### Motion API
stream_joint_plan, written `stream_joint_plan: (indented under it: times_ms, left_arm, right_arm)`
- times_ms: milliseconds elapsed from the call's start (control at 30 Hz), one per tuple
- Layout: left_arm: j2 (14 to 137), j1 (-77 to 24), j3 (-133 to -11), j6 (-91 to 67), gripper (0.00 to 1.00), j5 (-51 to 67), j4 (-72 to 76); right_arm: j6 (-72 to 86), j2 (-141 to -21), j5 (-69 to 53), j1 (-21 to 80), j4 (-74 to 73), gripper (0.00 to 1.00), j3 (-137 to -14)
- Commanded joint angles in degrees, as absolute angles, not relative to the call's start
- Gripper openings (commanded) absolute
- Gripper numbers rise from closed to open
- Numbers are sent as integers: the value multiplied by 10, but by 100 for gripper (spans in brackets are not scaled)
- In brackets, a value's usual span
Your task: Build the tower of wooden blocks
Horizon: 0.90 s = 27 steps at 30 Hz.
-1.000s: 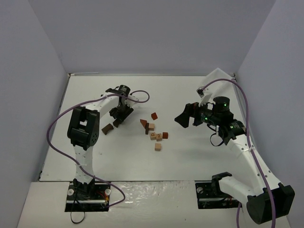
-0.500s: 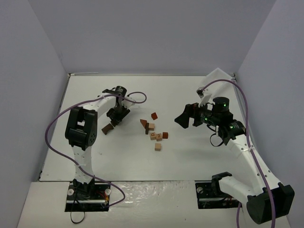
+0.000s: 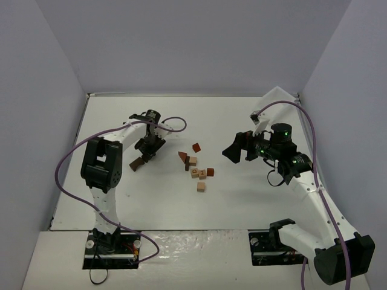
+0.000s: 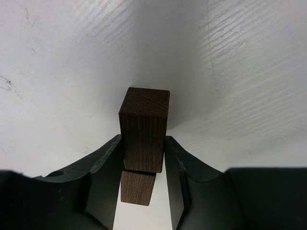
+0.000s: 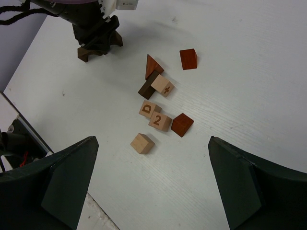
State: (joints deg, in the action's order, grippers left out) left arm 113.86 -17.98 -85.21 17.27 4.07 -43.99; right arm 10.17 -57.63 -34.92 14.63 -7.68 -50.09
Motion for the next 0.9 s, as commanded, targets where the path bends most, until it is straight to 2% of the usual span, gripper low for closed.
stream_joint_plan:
  times_ms: [0,867]
  left_arm:
    - [1090,-177,-849,171,34,45,-446]
    - [1098,-170,-850,186,35,21,-440]
  right_arm:
    - [94,-575,-363,144,-49,97,-504]
    - [96,-574,-374,144,-49,97,-500]
